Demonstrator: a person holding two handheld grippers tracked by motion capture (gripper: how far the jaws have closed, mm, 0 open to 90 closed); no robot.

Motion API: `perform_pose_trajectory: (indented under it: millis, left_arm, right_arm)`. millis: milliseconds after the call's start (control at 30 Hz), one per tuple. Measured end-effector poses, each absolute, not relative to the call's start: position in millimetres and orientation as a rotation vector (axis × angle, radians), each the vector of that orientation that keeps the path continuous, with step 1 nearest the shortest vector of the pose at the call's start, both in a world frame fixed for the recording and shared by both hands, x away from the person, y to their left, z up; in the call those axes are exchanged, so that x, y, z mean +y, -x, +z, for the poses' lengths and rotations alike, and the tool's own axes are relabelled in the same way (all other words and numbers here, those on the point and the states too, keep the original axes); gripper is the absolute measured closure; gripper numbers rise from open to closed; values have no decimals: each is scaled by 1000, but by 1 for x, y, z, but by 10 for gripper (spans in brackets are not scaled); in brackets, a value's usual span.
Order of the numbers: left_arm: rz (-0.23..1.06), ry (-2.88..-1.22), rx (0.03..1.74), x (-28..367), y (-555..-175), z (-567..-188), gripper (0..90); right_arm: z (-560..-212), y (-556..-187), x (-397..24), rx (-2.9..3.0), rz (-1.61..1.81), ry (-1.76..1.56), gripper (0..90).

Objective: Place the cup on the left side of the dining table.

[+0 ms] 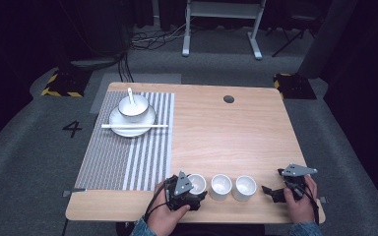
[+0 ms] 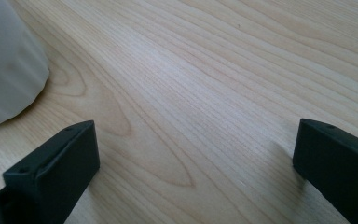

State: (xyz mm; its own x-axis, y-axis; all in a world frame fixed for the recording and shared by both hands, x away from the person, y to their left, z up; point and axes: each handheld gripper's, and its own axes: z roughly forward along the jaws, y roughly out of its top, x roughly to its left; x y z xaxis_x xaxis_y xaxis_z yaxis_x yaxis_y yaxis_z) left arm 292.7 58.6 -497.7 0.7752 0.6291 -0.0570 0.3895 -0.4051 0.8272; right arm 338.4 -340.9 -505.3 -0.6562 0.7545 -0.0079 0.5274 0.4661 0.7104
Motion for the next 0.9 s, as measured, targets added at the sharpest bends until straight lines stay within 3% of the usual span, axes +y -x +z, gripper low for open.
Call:
perform_pose_trajectory:
  millis: [433,900]
  left_arm:
    - [312,-2076,747,58,-293,-494,263]
    - [326,-2051,736,63,-294,-467,263]
  right_arm:
    - [-505,-338,-341,2398,995,-1087,4]
    - [-505,-338,-341,2397,994,-1087,4]
